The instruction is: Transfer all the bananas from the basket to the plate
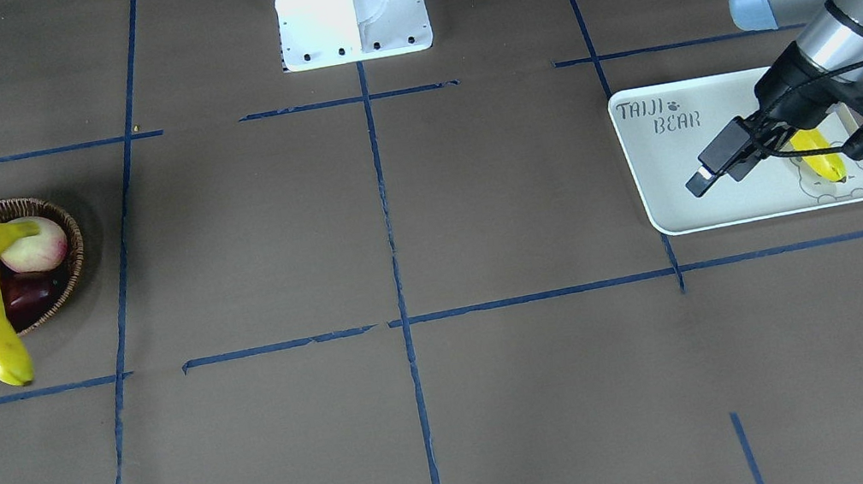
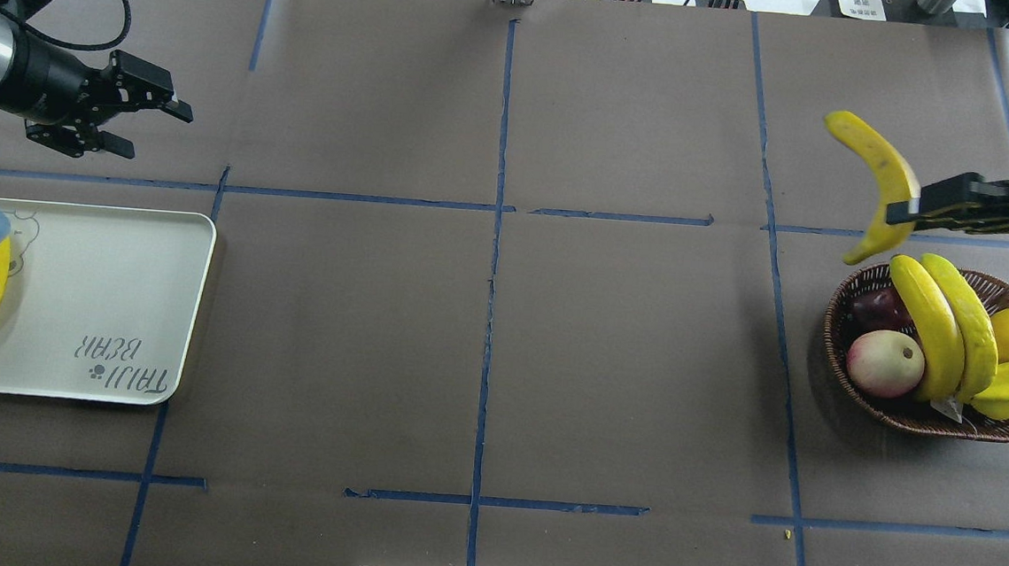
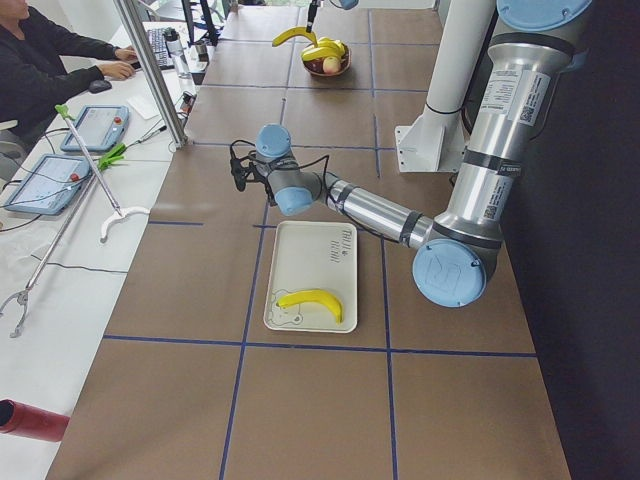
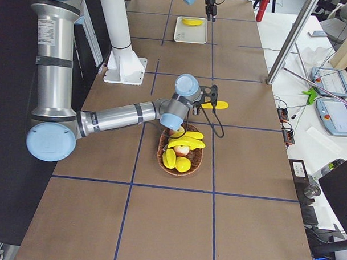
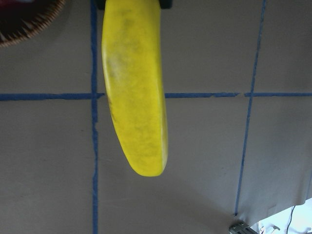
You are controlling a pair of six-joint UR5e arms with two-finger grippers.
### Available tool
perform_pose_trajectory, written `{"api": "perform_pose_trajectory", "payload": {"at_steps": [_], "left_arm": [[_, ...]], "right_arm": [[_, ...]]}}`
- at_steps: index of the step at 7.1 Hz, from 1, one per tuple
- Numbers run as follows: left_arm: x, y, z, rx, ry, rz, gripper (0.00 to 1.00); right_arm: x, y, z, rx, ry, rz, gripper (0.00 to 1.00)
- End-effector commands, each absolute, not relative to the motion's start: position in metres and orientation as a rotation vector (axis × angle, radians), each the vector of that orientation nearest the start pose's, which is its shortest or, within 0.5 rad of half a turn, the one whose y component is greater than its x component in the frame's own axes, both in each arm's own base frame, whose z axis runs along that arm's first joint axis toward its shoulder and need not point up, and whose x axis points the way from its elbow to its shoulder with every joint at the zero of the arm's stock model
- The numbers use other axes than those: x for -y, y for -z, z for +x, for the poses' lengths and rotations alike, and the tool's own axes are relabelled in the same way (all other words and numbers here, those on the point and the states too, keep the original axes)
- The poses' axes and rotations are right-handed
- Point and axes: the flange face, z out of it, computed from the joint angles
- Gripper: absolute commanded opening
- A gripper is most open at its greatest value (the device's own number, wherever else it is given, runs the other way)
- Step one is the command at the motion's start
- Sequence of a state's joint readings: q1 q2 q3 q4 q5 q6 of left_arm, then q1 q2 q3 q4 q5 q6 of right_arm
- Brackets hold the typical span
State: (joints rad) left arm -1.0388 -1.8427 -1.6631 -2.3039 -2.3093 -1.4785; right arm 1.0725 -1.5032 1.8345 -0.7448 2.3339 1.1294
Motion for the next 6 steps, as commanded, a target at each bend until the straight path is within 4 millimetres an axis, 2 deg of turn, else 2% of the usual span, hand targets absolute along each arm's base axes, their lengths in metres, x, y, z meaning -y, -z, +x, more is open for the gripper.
{"api": "perform_pose_trajectory", "payload": {"at_steps": [1,2,3,4,5,6], "left_arm": [[0.552,-0.324,0.268,-1.300,0.439,-0.028,1.00],[0.553,-0.299,0.285,-1.328,0.444,-0.057,1.00],[0.549,-0.273,0.305,-1.356,0.444,-0.085,1.00],[0.544,-0.254,0.313,-1.393,0.438,-0.059,0.99],[0.540,-0.238,0.312,-1.439,0.444,-0.063,0.99],[0.532,-0.222,0.323,-1.482,0.456,-0.105,0.99]], "right_arm": [[0.470,-0.312,-0.299,1.240,-0.084,0.320,0.00],[0.449,-0.267,-0.351,1.290,-0.110,0.355,0.00],[0.420,-0.222,-0.405,1.364,-0.218,0.348,0.00],[0.397,-0.198,-0.436,1.396,-0.243,0.381,0.00],[0.384,-0.189,-0.449,1.406,-0.253,0.406,0.00],[0.372,-0.184,-0.454,1.416,-0.254,0.417,0.00]]}}
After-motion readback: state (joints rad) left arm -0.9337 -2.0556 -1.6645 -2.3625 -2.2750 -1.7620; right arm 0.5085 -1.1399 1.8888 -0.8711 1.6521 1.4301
